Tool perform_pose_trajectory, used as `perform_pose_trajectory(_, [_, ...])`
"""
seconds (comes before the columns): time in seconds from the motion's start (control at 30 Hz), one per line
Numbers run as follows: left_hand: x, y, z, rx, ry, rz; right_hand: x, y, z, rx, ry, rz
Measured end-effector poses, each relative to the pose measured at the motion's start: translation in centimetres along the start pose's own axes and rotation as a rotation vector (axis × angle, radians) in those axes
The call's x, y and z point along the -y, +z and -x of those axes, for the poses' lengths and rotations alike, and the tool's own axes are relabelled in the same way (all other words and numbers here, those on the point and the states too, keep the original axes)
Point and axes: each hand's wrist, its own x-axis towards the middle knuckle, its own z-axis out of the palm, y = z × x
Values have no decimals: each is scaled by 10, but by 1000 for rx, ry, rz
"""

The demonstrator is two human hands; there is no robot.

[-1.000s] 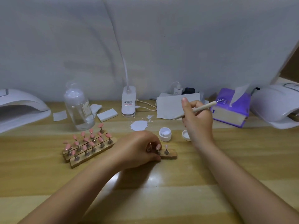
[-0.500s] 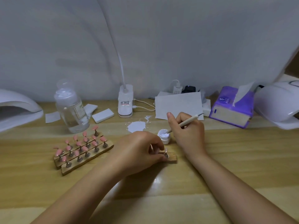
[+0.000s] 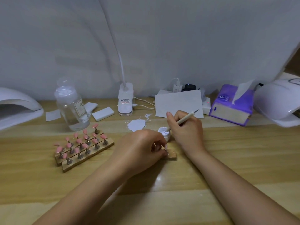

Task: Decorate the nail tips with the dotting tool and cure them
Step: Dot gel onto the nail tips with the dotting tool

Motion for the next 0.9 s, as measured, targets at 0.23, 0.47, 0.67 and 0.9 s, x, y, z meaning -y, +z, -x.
perform_pose_trajectory(0.23, [-4,2,2,-1,-5,18,0,0,0,8,6,-20])
perform_pose_trajectory(0.47, [-5,4,4,-20,5,-3,3,-1,2,26,14,0])
perform_pose_trajectory(0.67, [-7,7,7,-113,114,-21,4,-2,2,43,39,7])
perform_pose_trajectory(0.9, [-20,-1,11,-269,319,54,5,-3,1,55,80,0])
